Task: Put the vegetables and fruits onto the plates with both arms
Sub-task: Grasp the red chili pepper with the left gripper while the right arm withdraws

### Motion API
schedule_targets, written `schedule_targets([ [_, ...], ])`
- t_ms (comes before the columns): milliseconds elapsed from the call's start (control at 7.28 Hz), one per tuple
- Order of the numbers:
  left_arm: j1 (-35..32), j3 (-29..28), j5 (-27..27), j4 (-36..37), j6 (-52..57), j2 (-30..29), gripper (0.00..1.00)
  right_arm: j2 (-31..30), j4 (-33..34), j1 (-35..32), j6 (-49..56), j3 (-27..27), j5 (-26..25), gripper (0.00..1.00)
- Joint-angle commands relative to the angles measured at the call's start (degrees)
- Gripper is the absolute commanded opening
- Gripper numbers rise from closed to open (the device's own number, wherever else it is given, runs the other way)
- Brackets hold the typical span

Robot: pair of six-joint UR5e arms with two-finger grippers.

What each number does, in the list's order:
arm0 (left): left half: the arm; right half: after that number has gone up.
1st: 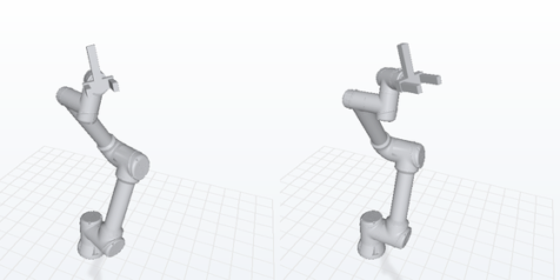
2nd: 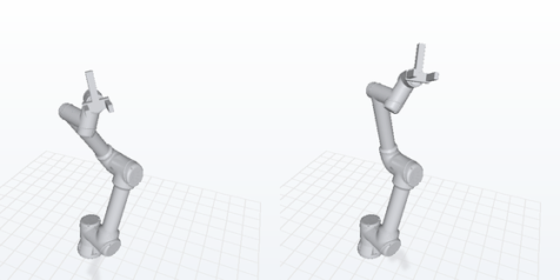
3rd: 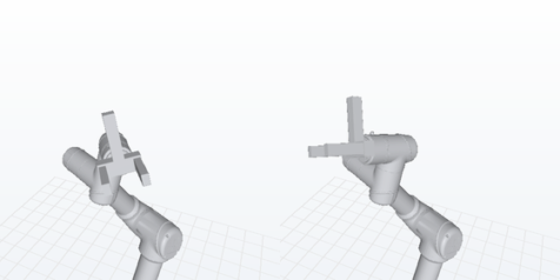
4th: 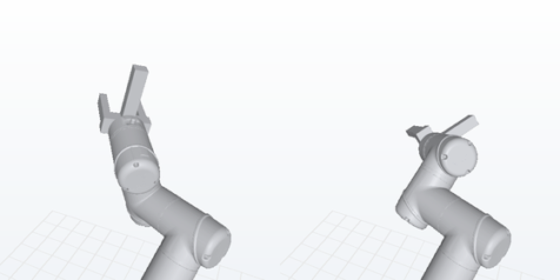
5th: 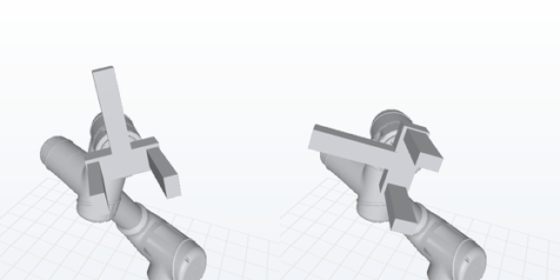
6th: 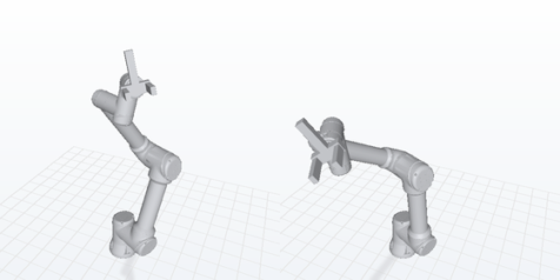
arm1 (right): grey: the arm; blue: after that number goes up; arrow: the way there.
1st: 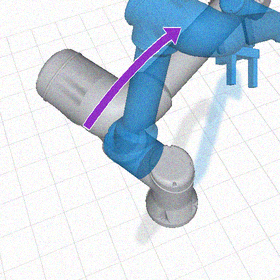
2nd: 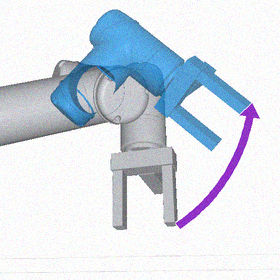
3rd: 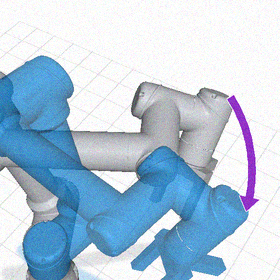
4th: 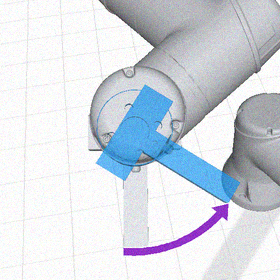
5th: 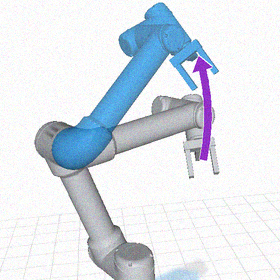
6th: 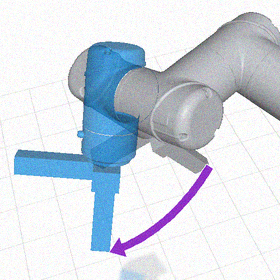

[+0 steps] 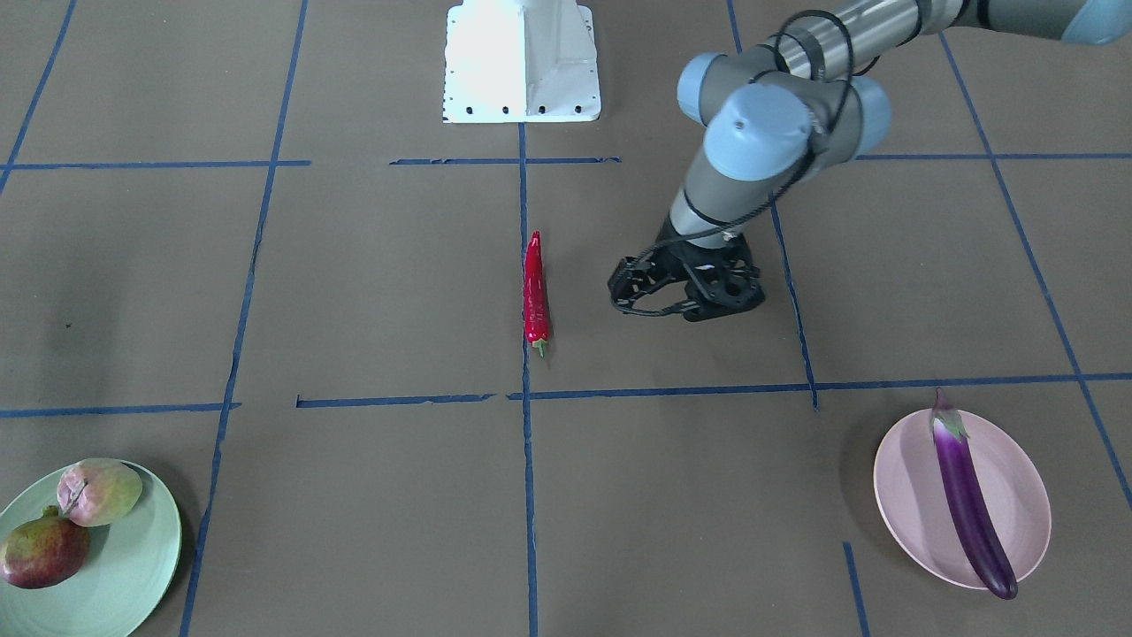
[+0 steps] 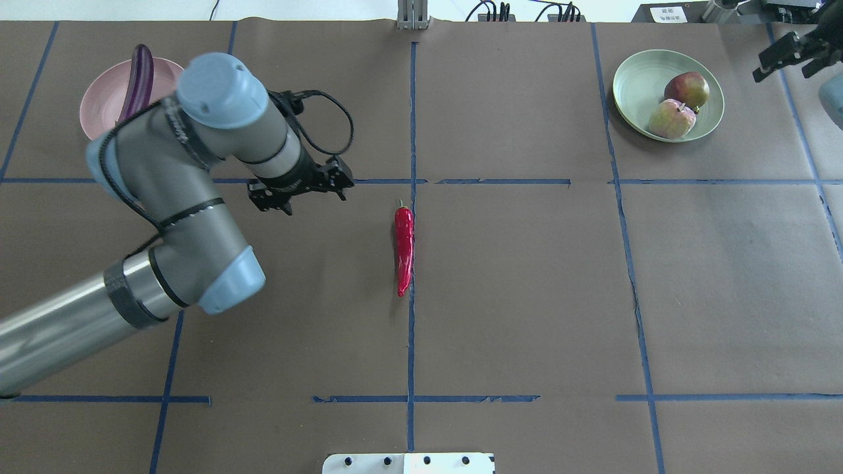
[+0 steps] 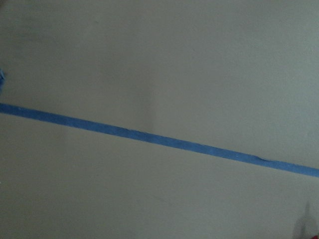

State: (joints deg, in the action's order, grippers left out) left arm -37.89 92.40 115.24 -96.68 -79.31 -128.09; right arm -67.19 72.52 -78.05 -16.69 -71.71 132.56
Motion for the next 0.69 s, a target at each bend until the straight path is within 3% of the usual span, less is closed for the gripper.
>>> schedule_targets([
  [0,8.76,-0.81,-8.42,3.95,-5.93,-5.84,1.00,-13.17,0.43,-1.13,3.32,-10.51,0.33,1.00],
  [275,12.04,-6.93,-11.27,3.95,-6.03,-11.19,0.90,-19.79,0.43,-1.31,5.43,-15.37,0.33,1.00],
  [412,12.13,-10.80,-11.36,3.69,-6.03,-13.13,0.85,-20.43,0.43,-1.31,5.44,-16.09,0.33,1.00],
  [549,13.44,-11.19,-12.75,3.60,-5.94,-12.80,0.82,-20.61,0.43,-1.31,5.44,-16.27,0.33,1.00],
])
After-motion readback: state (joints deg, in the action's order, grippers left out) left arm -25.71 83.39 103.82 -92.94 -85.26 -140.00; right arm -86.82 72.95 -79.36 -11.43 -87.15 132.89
